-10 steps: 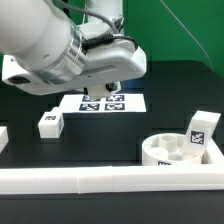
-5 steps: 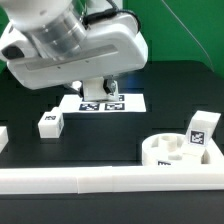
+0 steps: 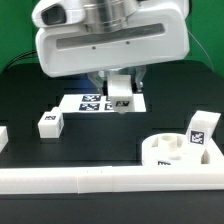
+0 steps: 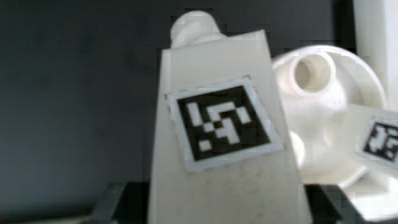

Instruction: Assemble stool

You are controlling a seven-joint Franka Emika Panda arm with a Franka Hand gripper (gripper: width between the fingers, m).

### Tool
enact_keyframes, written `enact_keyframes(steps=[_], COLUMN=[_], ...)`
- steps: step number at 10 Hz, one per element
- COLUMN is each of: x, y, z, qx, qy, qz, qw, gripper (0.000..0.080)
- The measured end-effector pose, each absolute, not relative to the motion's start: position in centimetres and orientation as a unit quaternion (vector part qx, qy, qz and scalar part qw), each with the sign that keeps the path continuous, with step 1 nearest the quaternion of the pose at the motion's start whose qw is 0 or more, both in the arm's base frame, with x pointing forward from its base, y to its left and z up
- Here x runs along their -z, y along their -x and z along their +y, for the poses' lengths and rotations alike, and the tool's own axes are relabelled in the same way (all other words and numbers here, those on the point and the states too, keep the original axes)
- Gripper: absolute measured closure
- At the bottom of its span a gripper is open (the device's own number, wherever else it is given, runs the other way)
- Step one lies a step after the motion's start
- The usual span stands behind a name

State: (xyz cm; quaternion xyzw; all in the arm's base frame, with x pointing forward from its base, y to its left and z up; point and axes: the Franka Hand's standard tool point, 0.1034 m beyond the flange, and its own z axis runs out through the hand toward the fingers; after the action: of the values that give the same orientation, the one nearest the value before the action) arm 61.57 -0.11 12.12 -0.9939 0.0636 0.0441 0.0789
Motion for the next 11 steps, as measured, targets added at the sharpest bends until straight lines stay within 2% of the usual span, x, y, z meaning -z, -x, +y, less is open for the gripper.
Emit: enact_keyframes(steps=[2, 3, 5, 7, 9, 11], x=[-11.9, -11.7, -12.4, -12.1, -12.0, -12.5], y=[-61.5, -61.7, -62.8, -63.0, -63.9, -65.1], z=[-0.4, 0.9, 3.3, 2.9, 2.8, 3.9], qx=[0.009, 0.015, 0.03, 0.045, 0.124, 0.2], qy=[0.995, 0.998, 0.997, 0.997, 0.99, 0.977], qz=[0.069, 0.049, 0.046, 0.047, 0.049, 0.067], qw=[0.064, 0.048, 0.051, 0.049, 0.036, 0.041], gripper=[0.0475, 0.0475, 0.0475, 0.0475, 0.0475, 0.0475])
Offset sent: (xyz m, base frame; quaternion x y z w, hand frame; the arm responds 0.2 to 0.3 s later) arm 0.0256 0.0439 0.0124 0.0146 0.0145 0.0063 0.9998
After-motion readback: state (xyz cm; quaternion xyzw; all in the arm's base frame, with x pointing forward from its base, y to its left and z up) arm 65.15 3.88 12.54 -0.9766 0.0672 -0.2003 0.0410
